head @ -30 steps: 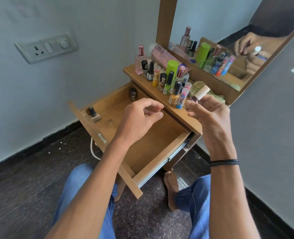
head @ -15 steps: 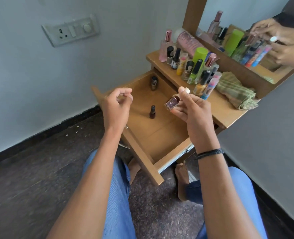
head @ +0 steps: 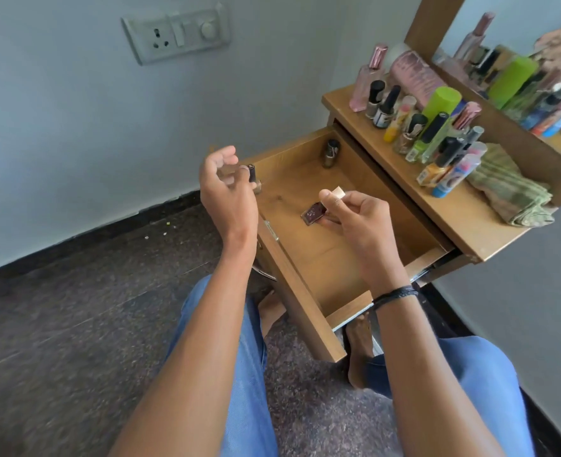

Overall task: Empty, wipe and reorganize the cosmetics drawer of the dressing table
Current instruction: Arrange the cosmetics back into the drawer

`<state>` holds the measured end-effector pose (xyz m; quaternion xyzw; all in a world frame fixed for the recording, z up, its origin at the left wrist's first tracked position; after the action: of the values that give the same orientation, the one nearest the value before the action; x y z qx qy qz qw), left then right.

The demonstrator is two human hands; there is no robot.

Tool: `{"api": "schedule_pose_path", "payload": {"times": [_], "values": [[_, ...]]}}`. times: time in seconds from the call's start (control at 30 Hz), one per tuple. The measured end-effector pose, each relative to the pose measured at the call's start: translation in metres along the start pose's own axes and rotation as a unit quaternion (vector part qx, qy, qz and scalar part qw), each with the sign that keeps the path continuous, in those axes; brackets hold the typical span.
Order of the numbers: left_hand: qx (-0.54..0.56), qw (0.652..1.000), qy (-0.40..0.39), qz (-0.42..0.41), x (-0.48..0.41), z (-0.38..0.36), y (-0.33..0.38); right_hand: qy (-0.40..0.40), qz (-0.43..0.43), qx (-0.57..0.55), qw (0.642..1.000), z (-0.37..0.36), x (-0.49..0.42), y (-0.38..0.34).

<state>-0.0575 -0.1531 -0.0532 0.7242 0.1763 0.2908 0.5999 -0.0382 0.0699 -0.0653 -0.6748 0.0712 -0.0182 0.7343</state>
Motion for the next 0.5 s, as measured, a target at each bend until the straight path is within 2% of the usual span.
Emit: {"api": "schedule_pose_path", "payload": {"times": [0.13,0.3,0.5], "values": [[0.004,1.0,-0.004,0.023,-0.007,0.005,0.0,-0.003,-0.003,0.039,0.999,-0.011,-0.01,0.014],[-0.012,0.999,-0.014,0.029,-0.007,0.001,-0.003,-0.014,0.071,0.211,0.975,-0.03,-0.038,0.007],[-0.009,0.999,-0.005,0.03,-0.008,-0.001,-0.005,-0.124,0.097,0.325,0.933,-0.075,-0.071,0.021]]}}
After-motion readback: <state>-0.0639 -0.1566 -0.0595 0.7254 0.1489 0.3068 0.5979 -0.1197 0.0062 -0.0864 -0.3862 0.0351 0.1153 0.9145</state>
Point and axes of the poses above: each hand's wrist, its own x-axis away from the middle knuckle, its own z-axis out of the back of the hand, y = z × x, the point moved 7 cm from there along -x, towards the middle knuckle, and after that the axes turned 14 degrees about z, right-handed, at the moved point
